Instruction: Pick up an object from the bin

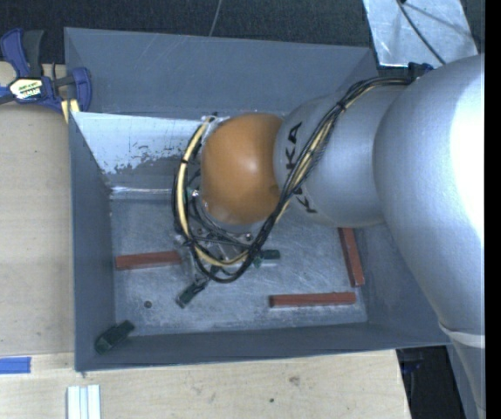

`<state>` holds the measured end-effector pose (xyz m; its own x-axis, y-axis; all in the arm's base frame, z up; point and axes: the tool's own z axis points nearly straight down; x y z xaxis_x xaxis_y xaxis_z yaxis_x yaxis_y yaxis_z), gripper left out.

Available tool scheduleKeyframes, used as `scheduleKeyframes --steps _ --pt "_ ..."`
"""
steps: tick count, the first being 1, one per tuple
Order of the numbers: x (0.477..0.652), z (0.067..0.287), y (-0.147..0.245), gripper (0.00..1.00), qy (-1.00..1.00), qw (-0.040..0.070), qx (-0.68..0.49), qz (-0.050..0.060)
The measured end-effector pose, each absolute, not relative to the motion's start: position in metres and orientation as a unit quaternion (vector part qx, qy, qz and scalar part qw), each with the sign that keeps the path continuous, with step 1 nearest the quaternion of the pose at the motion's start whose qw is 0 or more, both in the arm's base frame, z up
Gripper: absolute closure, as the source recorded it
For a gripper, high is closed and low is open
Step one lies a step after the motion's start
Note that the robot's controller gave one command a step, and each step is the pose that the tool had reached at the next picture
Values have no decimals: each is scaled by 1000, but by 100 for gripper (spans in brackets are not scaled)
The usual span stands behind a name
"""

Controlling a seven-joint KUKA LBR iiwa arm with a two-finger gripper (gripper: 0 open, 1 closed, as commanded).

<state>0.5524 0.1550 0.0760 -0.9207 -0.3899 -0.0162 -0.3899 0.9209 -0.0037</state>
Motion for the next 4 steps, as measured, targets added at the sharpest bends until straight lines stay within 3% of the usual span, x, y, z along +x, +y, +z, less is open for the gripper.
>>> scheduleKeyframes --steps 1,2,3,4 --pt "552 76 155 100 980 8 -199 0" --pt "534 132 160 100 984 -1 -181 0" --pt "551 142 158 100 982 7 -191 0" --pt "559 208 133 0 986 4 -167 0"
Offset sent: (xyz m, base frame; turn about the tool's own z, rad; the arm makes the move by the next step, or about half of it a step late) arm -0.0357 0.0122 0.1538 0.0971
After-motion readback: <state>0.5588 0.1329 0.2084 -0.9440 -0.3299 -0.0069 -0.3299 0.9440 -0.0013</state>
